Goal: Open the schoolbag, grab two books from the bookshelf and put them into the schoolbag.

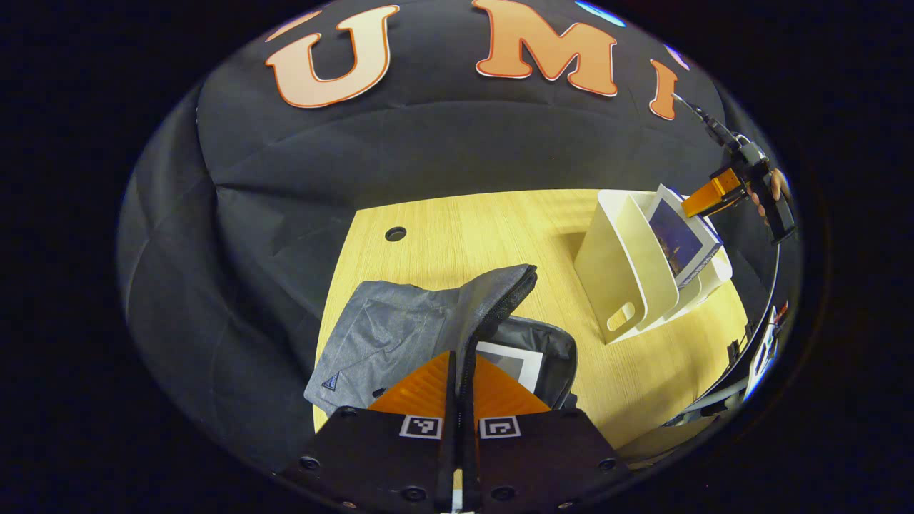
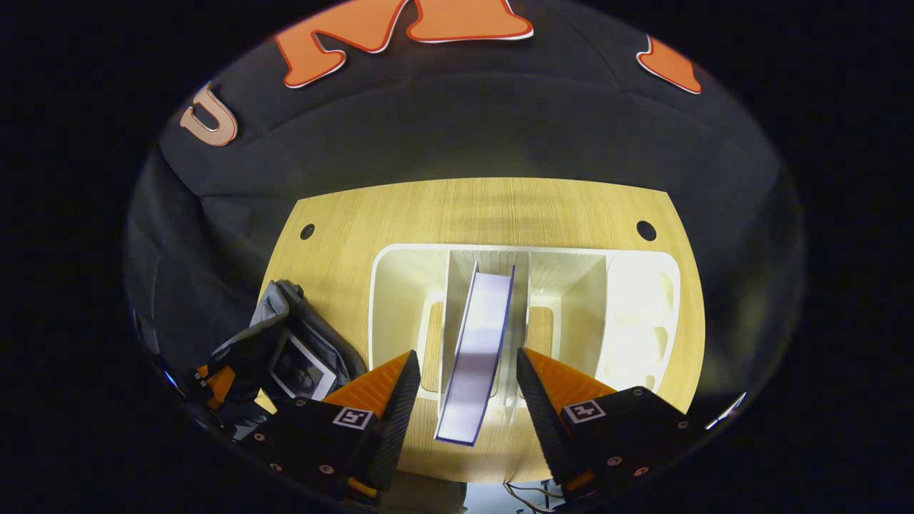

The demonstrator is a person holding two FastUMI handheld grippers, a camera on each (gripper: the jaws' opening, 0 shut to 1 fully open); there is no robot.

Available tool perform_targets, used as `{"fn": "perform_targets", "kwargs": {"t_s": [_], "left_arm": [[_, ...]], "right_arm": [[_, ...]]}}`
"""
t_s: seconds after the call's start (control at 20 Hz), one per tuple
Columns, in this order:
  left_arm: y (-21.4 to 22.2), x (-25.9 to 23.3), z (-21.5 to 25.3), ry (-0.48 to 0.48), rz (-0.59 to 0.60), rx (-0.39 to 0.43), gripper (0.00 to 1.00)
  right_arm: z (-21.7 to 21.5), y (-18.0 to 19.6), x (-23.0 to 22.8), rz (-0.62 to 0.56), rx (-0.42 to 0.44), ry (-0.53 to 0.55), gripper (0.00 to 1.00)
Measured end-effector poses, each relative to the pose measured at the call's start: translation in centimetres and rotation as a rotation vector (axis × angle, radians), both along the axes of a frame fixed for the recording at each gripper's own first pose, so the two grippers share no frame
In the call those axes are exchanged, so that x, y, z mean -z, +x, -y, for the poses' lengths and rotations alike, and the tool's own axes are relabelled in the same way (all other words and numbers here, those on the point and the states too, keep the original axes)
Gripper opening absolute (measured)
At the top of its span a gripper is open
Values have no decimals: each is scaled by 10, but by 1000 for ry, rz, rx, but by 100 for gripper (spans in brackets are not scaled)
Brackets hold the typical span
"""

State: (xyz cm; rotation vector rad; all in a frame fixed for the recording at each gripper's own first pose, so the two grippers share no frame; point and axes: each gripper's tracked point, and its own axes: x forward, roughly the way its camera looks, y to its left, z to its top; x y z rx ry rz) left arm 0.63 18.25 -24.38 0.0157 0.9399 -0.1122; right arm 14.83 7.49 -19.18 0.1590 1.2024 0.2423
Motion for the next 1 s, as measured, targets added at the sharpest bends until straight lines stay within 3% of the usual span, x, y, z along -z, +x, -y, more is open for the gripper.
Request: {"fn": "perform_targets", "kwargs": {"t_s": [0.05,0.1,0.15,0.45,0.6,0.65,0.7,0.75,0.85,0.9,0.95,1.0], "left_arm": [[0,1,0,1,-5,-8,5],[-2,1,0,4,-8,-12,5],[-2,1,0,9,-11,-18,5],[-2,4,7,14,-17,-39,5],[-5,5,11,5,-18,-18,5],[-9,5,12,2,-17,-9,5],[-10,6,11,-3,-18,1,5],[-9,7,10,-5,-15,9,9],[-9,6,8,-13,-12,39,5],[-8,7,8,-18,-12,57,9],[-9,7,7,-20,-9,78,5],[-8,8,6,-23,-8,96,9]], "right_arm": [[0,4,6,-11,3,-4,75],[2,5,13,-28,8,-14,62],[2,7,19,-43,12,-18,66],[10,5,29,-72,36,-68,35],[13,-5,19,-79,73,-54,32],[15,-8,16,-72,78,-57,39],[17,-10,11,-58,88,-63,31],[21,-14,6,-47,94,-71,30],[24,-26,-5,-33,125,-69,31],[25,-33,-10,-31,147,-61,30],[26,-41,-14,-32,163,-53,30],[28,-49,-17,-32,185,-51,30]]}}
